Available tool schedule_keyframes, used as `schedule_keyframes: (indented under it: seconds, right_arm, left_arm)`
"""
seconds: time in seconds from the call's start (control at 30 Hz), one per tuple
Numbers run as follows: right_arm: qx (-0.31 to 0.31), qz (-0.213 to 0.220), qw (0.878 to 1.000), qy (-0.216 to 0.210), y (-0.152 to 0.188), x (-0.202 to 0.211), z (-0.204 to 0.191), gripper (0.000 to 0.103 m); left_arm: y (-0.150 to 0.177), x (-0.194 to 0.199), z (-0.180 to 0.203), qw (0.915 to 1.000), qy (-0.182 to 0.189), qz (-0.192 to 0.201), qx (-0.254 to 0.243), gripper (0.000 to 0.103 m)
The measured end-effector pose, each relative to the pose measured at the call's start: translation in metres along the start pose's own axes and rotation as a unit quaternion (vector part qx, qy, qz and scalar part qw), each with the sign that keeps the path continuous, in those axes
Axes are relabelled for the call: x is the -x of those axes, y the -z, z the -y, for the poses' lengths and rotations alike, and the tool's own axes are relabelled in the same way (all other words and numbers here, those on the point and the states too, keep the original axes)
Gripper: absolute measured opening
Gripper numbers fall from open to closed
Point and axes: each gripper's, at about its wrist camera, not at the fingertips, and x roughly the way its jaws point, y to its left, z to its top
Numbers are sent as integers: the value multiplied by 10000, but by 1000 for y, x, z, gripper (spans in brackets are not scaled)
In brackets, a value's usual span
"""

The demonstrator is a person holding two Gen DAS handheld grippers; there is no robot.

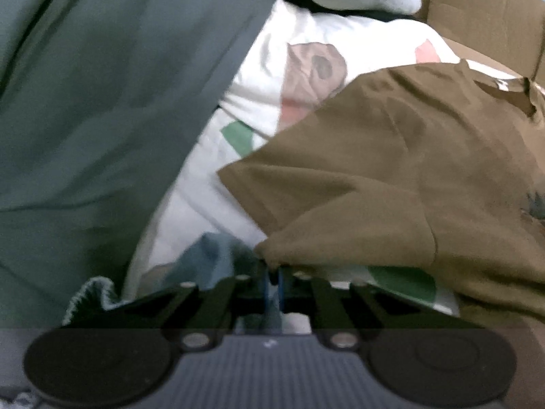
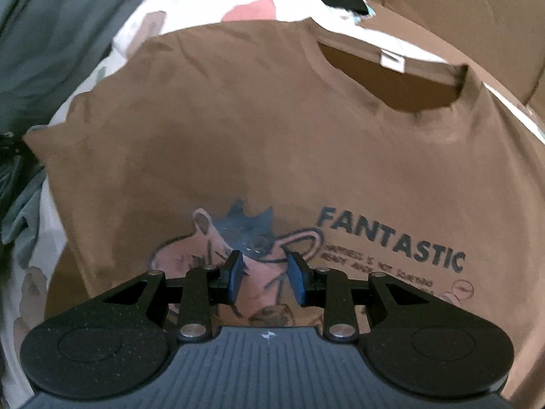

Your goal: Fold clothes

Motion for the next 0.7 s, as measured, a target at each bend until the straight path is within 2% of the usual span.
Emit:
schedule_keyframes:
  seconds: [0.13, 0.2, 0.3, 0.4, 0.53, 0.6, 0.67, 0.7]
  right_arm:
    - [20, -66, 10000, -54, -3, -6, 6, 35]
    - [105, -91, 9999, -10, -5, -7, 6, 34]
    - [96, -128, 9999, 56, -7, -5, 7, 34]
    - [121, -183, 9997, 140, -8, -4, 8, 35]
    - [71, -327, 9991, 271, -11, -4, 10, 35]
    - [-1, -375, 9988, 328, -12, -3, 12, 35]
    - [-81, -395, 9986, 334, -12, -1, 14, 35]
    - [-119, -394, 9986, 317, -13, 2, 15, 35]
  left_arm:
    - [4, -8, 4, 9998, -79, -115, -173, 5]
    - [9, -15, 3, 9990, -134, -416, -136, 4]
    - [19, -11, -5, 9980, 53, -617, 125, 8]
    - [20, 8, -7, 9990, 110, -437, 67, 9]
    - [3, 26, -13, 9993, 291, -10, 238, 11]
    - [-9, 27, -19, 9982, 384, 196, 420, 22]
    - [-23, 16, -19, 9967, 469, 280, 609, 44]
    - [-28, 11, -21, 9958, 497, 309, 704, 47]
